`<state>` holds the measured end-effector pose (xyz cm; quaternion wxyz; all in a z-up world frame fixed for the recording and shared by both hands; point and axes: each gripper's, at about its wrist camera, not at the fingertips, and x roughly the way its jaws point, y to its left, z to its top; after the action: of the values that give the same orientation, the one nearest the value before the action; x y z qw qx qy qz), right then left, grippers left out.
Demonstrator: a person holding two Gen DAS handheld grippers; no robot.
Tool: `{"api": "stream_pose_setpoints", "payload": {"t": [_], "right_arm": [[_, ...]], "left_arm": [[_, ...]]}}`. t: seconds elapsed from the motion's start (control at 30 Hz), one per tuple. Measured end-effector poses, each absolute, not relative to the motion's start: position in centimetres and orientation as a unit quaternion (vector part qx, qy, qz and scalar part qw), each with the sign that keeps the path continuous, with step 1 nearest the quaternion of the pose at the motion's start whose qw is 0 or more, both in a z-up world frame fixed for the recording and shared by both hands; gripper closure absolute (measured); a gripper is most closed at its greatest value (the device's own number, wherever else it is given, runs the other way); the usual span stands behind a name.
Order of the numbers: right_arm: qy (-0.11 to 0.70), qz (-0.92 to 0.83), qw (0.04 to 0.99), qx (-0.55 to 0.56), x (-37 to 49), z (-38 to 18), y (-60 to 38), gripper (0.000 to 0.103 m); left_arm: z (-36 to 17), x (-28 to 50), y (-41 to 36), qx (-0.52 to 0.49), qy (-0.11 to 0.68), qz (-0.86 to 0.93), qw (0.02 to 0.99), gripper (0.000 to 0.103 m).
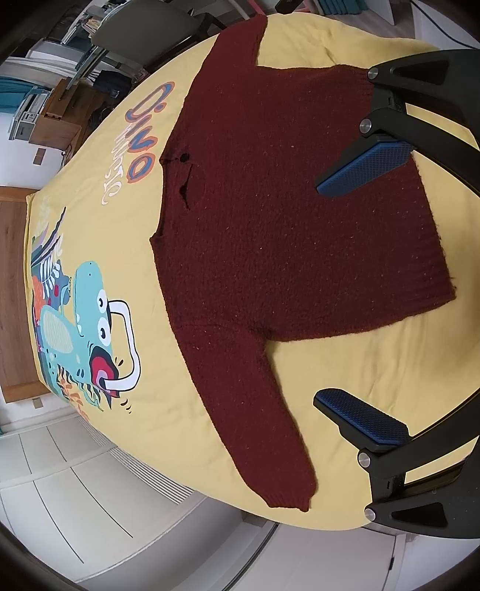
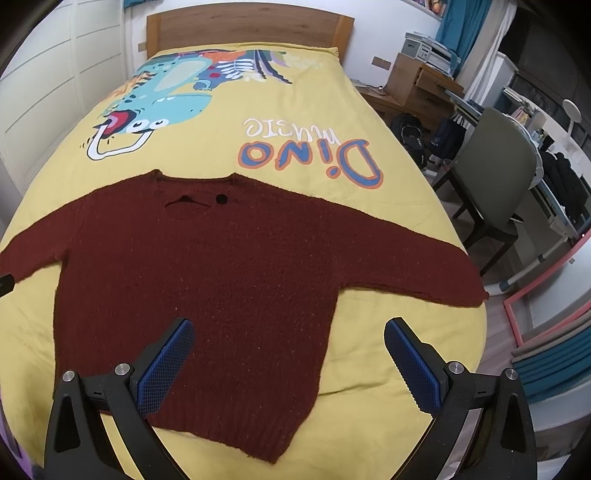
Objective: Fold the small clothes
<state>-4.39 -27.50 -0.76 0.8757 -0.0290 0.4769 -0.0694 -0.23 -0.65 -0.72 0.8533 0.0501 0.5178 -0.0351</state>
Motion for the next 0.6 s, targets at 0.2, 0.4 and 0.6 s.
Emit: {"api": "stream_pose_setpoints", "payload": {"t": [0.2,0.4,0.6], "right_arm": [[0.479,-0.065,0.875,-0.029,-4.44,-0.78,-27.32,0.000],[0.479,-0.063,0.875,-0.031,-4.39,-0.67,-27.13,0.000],[0.482,-0.061,0.874,-0.034,-4.26,-0.67,-27.05,0.000]], "left_arm": [[-0.31,-0.36,-0.65,0.053,0.515,-0.035,0.855,0.001],[-0.38,-0.36,-0.90,0.059,0.515,-0.038,0.854,0.001],[-0.73,-0.28,-0.89,0.054,0.524,-0.045,0.849,0.001]]}}
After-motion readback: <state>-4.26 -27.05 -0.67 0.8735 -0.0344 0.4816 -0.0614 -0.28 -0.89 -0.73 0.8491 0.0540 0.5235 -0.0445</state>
